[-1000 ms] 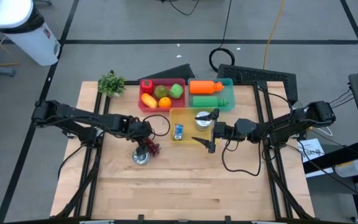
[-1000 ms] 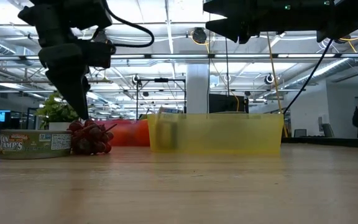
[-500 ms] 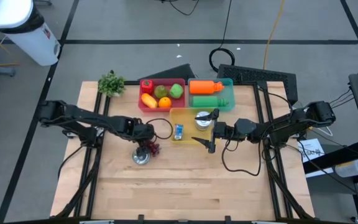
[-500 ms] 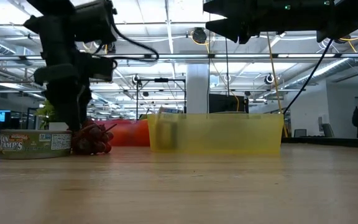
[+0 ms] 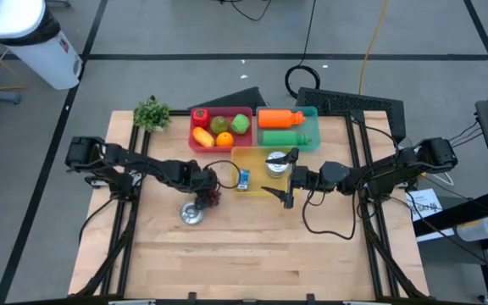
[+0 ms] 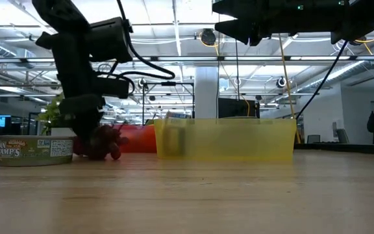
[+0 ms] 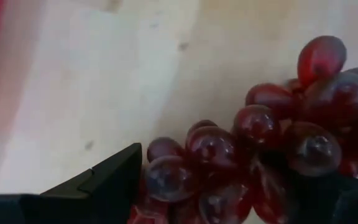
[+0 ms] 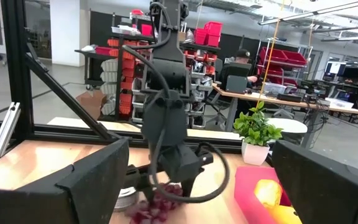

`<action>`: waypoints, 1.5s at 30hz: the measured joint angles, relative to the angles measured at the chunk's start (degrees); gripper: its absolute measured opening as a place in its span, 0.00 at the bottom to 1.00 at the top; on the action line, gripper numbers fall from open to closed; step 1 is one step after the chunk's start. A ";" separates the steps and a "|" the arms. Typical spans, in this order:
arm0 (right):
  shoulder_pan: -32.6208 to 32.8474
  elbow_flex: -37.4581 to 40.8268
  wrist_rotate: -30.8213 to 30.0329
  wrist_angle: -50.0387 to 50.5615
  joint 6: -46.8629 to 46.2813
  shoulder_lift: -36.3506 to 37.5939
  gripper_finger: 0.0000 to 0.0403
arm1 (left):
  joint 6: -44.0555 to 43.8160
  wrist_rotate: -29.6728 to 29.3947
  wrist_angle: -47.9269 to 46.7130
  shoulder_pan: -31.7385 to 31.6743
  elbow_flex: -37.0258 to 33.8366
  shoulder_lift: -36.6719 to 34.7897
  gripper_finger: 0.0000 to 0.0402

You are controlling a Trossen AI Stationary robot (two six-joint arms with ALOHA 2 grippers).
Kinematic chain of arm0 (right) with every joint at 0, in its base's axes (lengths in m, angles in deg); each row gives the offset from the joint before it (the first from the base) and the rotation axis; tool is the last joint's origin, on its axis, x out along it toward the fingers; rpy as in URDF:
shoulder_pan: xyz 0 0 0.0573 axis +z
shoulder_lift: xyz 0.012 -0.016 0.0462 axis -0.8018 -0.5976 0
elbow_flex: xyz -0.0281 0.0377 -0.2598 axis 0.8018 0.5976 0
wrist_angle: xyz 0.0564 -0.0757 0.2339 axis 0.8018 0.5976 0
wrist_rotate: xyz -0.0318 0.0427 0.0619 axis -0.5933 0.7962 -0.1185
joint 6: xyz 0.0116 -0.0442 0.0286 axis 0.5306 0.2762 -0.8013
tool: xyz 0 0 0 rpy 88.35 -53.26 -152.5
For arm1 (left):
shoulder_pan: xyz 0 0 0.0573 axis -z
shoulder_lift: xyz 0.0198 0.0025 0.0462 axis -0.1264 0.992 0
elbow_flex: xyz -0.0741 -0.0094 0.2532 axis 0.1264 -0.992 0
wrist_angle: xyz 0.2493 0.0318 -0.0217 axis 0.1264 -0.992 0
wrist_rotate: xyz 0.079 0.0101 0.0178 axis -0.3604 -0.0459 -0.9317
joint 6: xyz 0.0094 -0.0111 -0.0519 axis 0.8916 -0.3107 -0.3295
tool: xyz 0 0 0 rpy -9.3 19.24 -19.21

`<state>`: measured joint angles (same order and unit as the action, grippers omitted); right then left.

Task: Pick & Place Food Item
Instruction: Put the red grapes into the red bin

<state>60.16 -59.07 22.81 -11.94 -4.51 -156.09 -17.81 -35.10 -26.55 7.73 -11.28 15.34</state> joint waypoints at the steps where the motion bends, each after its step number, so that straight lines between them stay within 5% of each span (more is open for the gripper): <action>1: 0.00 0.00 0.00 0.00 -0.08 0.00 0.94 | -1.13 -0.35 0.23 -0.43 0.00 -0.03 0.78; 12: 0.00 0.00 0.00 0.09 -0.47 0.00 0.94 | -19.46 -10.45 3.08 -3.10 -0.09 0.10 0.59; 24: 0.00 0.00 0.00 0.20 -0.63 0.00 0.94 | -16.86 -7.88 9.97 -3.55 -0.09 0.08 0.48; 39: 0.00 0.00 0.00 0.39 -0.65 0.00 0.94 | -13.48 -9.37 9.31 -3.95 0.06 -0.35 0.10; 45: 0.00 0.00 -0.02 0.42 -0.65 0.00 0.94 | -11.34 -9.42 6.00 -4.00 3.02 -3.38 0.03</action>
<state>60.16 -59.07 22.78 -11.53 -5.15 -156.09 -29.15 -44.52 -20.55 3.73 -8.26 11.96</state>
